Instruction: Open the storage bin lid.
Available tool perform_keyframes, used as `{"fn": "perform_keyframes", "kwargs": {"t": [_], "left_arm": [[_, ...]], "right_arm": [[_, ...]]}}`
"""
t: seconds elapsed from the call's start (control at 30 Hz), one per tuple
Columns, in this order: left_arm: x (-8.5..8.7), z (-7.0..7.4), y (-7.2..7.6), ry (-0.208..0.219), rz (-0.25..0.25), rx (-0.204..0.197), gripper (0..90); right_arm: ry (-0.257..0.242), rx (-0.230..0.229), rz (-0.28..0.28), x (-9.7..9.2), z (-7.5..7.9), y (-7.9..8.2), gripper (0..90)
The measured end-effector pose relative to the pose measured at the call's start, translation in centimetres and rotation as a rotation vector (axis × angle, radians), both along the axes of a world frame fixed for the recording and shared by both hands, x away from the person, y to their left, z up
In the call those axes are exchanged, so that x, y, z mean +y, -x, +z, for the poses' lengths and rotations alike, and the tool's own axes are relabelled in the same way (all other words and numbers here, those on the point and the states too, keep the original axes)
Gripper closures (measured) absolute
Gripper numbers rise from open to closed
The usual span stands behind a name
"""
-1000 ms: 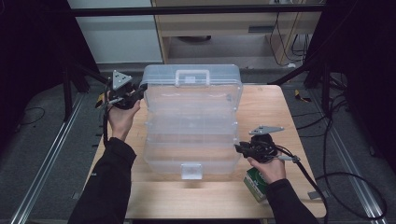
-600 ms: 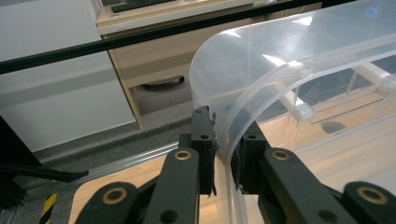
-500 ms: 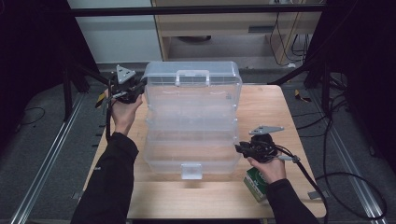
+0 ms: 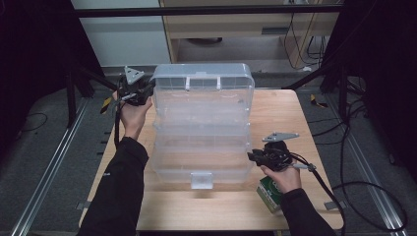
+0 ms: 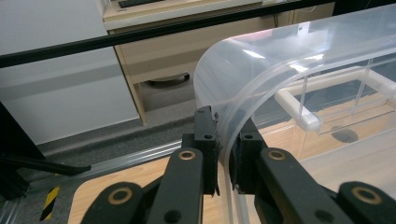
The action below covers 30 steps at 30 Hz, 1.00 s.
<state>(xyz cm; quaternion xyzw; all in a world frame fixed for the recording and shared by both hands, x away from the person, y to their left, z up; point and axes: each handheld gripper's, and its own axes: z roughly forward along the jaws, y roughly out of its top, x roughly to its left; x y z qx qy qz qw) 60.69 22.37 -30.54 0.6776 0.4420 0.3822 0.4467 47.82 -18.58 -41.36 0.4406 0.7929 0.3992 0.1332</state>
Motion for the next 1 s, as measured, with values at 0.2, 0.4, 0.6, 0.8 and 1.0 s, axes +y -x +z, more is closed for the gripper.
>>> {"fn": "perform_keyframes", "kwargs": {"t": [0.2, 0.4, 0.6, 0.8, 1.0], "left_arm": [[-0.1, 0.0, -0.9, 0.005, 0.006, 0.012, 83.5], [-0.3, 0.0, -1.7, 0.0, 0.012, 0.021, 84.0], [-0.4, -0.1, -2.6, 0.007, 0.018, 0.03, 84.4], [-0.4, -0.2, -3.3, 0.012, 0.017, 0.043, 84.5], [-0.5, -0.4, -3.9, 0.014, 0.019, 0.05, 84.7]], "right_arm": [[0.0, 0.003, -0.001, 0.0, 0.0, 0.0, 71.8], [-0.001, 0.004, 0.001, 0.0, 0.0, 0.0, 71.8], [-0.001, 0.005, 0.001, 0.0, 0.0, 0.0, 71.8], [0.0, 0.005, 0.001, 0.0, 0.0, 0.0, 71.7], [-0.001, 0.006, 0.004, 0.0, 0.0, -0.1, 71.6]]}}
